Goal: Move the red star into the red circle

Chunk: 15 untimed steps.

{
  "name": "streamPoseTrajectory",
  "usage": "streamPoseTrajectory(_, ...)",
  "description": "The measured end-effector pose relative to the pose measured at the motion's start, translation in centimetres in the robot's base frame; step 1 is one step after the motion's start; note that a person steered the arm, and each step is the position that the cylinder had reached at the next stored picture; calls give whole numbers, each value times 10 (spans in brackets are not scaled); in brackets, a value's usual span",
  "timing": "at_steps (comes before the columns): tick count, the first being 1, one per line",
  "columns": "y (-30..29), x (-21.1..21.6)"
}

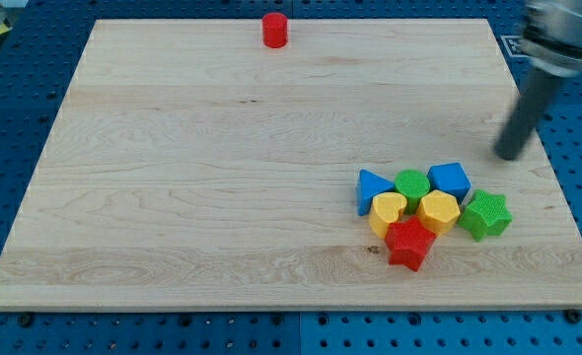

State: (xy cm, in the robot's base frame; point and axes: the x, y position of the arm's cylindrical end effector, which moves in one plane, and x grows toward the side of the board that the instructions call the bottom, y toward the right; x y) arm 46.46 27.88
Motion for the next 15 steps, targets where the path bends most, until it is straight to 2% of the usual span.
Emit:
streamPoseTrajectory(1,18,68)
streamPoseTrajectory(2,-5,120)
streamPoseTrajectory(3,-78,117)
streamPoseTrajectory(4,-116,112)
streamPoseTrajectory(7,-185,112)
streamPoseTrajectory(10,-186,112)
streamPoseTrajectory(12,-218,109)
streamPoseTrajectory(13,-201,112)
streamPoseTrajectory(14,-201,133)
streamPoseTrajectory(15,-230,137)
